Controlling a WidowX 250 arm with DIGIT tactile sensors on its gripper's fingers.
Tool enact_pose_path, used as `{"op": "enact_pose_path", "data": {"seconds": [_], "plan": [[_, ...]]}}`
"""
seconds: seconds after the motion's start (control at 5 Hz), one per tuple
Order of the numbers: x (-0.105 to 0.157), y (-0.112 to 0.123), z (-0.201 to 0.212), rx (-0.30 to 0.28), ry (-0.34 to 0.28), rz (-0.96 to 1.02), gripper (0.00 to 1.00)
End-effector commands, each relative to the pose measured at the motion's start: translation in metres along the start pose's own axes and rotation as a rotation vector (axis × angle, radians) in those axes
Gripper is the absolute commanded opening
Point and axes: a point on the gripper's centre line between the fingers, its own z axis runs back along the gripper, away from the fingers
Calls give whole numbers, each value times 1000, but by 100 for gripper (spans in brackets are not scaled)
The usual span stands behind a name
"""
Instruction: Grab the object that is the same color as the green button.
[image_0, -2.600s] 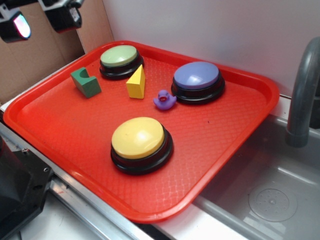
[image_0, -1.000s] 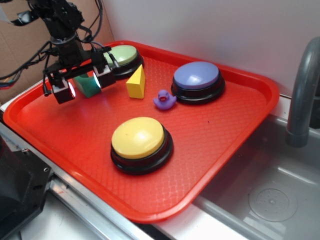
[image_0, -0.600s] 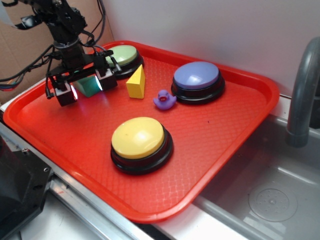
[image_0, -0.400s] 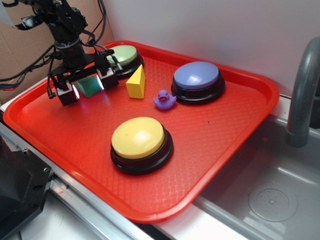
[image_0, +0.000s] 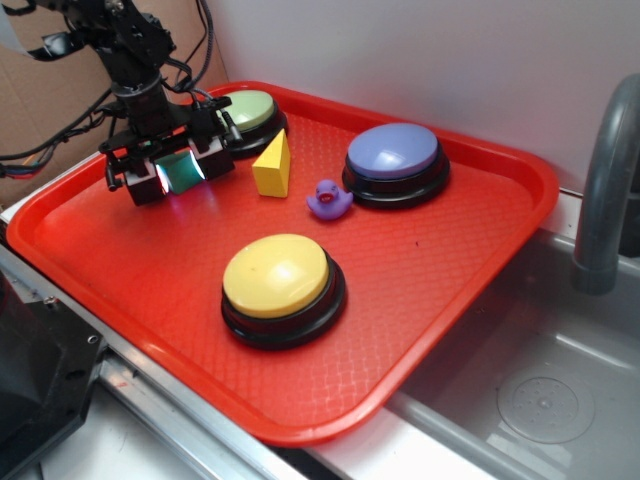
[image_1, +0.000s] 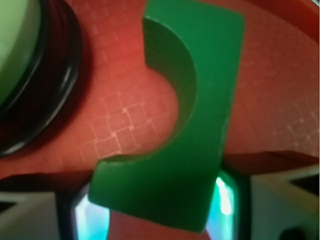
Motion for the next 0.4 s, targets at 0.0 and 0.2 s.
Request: {"op": "enact_pose_path", "data": {"seconds": [0.0, 0.2], "plan": [[-3, -4, 30, -51, -14, -106, 0], [-22, -9, 61, -91, -5, -233, 0]]}}
